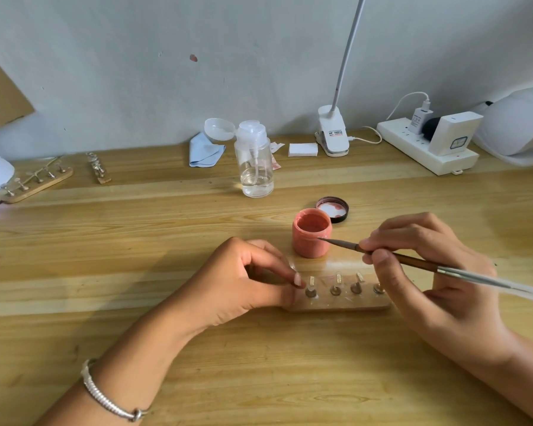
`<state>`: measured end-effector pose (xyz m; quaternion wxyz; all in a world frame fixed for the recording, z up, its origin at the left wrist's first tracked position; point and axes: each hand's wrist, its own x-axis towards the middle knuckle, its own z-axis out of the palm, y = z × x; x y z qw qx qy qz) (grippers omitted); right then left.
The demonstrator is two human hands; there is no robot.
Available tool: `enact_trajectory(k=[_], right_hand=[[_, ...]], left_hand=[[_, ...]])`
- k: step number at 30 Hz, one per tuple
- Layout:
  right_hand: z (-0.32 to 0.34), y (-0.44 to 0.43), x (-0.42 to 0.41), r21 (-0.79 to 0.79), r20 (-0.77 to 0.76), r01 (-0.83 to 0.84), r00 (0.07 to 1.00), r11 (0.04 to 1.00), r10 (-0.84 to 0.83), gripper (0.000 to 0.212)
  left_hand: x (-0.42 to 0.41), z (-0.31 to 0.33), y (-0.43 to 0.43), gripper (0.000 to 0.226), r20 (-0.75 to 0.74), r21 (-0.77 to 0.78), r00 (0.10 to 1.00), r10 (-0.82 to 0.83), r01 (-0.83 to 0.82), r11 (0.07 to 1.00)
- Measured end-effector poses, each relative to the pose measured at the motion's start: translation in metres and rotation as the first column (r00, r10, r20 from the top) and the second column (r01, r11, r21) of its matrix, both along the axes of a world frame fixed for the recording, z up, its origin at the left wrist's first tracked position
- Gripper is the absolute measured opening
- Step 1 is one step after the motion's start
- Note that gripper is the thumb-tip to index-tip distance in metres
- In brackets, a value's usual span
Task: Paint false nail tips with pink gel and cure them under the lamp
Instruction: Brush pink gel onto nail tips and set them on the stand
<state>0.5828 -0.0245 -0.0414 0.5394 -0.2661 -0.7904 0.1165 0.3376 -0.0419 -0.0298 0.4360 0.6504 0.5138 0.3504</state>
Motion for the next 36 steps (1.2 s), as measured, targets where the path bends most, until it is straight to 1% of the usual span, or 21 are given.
enact_trajectory(k=[3, 7, 11, 14, 17, 20, 23, 25, 28, 30, 31, 32, 33, 36], right_hand=[[0.0, 0.0, 0.0, 0.003, 0.0, 0.0, 1.0, 1.0, 0.0, 0.012], [-0.001, 0.001, 0.0, 0.002, 0.012, 0.008, 1.0, 1.0, -0.008, 0.015], [0.0, 0.0, 0.0, -0.002, 0.004, 0.015, 1.0, 1.0, -0.015, 0.014], [0.001, -0.001, -0.001, -0.015, -0.005, 0.022, 1.0, 1.0, -0.022, 0.015], [0.003, -0.001, -0.001, -0.031, -0.021, 0.037, 0.999, 0.999, -0.038, 0.014], [0.004, -0.002, -0.001, -0.077, -0.056, 0.039, 0.997, 0.996, -0.043, 0.018], [0.005, -0.001, -0.001, -0.102, -0.065, 0.048, 0.996, 0.994, -0.055, 0.012], [0.007, 0.002, -0.001, -0.125, -0.052, 0.069, 0.996, 0.99, -0.076, 0.009], [0.02, 0.008, 0.0, -0.208, -0.047, 0.088, 0.994, 0.974, -0.1, 0.004], [0.032, 0.013, 0.003, -0.278, -0.076, 0.099, 0.989, 0.956, -0.125, 0.004], [0.038, 0.017, 0.005, -0.302, -0.065, 0.119, 0.987, 0.946, -0.145, 0.003], [0.045, 0.021, 0.007, -0.321, -0.033, 0.137, 0.987, 0.937, -0.155, 0.002], [0.05, 0.024, 0.008, -0.333, 0.011, 0.148, 0.988, 0.931, -0.153, 0.006], [0.064, 0.034, 0.004, -0.373, 0.103, 0.13, 0.99, 0.919, -0.098, 0.011]], left_hand=[[-0.001, -0.004, 0.0, 0.022, -0.047, -0.001, 0.999, -0.01, 0.01, 1.0], [0.0, -0.003, 0.001, 0.021, -0.057, 0.002, 0.998, -0.007, 0.007, 1.0], [0.002, 0.0, 0.0, 0.027, -0.092, 0.035, 0.996, 0.0, 0.004, 0.999], [0.008, -0.002, -0.002, 0.031, -0.091, 0.058, 0.996, 0.02, -0.014, 0.998], [0.015, -0.005, -0.002, 0.029, -0.095, 0.1, 0.994, 0.044, -0.034, 0.994], [0.018, -0.008, -0.002, 0.024, -0.096, 0.15, 0.994, 0.06, -0.045, 0.988], [0.019, -0.011, -0.002, 0.023, -0.149, 0.246, 0.985, 0.092, -0.053, 0.968], [0.021, -0.012, -0.002, 0.018, -0.229, 0.363, 0.966, 0.122, -0.032, 0.931], [0.023, -0.012, -0.003, 0.011, -0.359, 0.536, 0.918, 0.17, 0.054, 0.842], [0.023, -0.011, -0.005, 0.005, -0.41, 0.625, 0.889, 0.204, 0.111, 0.773], [0.024, -0.012, -0.006, 0.005, -0.423, 0.657, 0.88, 0.218, 0.132, 0.742], [0.024, -0.012, -0.007, 0.005, -0.425, 0.681, 0.877, 0.225, 0.146, 0.717], [0.025, -0.012, -0.008, 0.004, -0.413, 0.7, 0.882, 0.226, 0.149, 0.698], [0.025, -0.008, -0.009, 0.003, -0.282, 0.75, 0.934, 0.222, 0.07, 0.658]])
